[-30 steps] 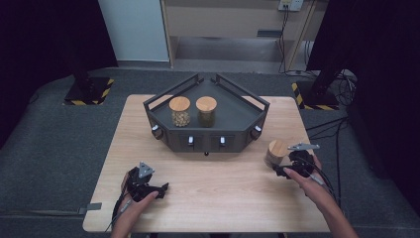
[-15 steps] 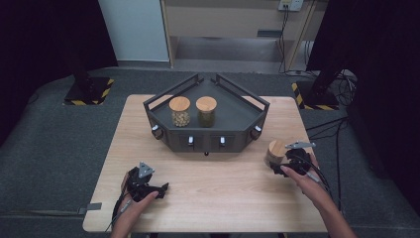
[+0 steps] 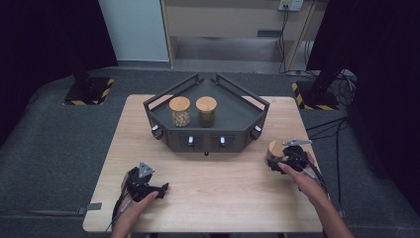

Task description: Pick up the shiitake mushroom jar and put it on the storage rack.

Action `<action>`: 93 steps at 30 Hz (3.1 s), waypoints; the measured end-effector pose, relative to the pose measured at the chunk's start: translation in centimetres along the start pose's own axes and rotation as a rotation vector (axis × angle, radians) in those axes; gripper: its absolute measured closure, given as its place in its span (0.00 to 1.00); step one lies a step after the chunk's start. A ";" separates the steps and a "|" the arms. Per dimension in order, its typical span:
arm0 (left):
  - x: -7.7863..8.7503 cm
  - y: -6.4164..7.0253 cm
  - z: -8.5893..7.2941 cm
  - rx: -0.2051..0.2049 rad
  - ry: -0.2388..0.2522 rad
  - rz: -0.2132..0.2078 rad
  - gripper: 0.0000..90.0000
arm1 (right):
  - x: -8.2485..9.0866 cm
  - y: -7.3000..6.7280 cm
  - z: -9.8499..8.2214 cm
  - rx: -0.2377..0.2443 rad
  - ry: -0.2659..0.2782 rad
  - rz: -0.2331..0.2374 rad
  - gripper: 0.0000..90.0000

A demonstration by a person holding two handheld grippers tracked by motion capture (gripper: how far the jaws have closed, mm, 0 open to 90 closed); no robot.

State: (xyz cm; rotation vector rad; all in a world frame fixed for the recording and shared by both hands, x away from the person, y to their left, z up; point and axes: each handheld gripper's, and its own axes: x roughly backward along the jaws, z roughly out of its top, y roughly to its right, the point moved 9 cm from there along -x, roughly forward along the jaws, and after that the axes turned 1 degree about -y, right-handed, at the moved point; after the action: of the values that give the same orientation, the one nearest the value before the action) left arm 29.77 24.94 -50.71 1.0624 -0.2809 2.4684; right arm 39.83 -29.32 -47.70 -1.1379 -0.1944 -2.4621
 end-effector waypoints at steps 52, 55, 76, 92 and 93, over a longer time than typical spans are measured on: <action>0.0 0.0 0.0 0.001 0.000 0.002 0.00 | -1.4 -0.8 1.6 0.045 -0.031 -0.019 0.28; 0.0 0.0 0.0 0.001 0.000 0.001 0.00 | -1.1 -0.7 1.6 0.040 -0.020 -0.019 0.28; 0.0 0.0 0.0 0.001 0.000 0.002 0.00 | 1.5 -0.8 2.3 0.050 -0.008 -0.007 0.28; 0.0 0.0 0.0 0.001 0.000 0.001 0.00 | 3.9 -1.8 3.8 0.104 0.014 -0.006 0.28; 0.0 0.0 0.0 0.001 0.000 0.001 0.00 | 4.1 -1.8 3.9 0.106 0.015 -0.006 0.28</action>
State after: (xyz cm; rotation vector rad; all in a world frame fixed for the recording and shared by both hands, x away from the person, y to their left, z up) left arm 29.74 24.92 -50.70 1.0631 -0.2812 2.4697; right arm 39.38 -27.83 -42.02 -1.0748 -0.3199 -2.4336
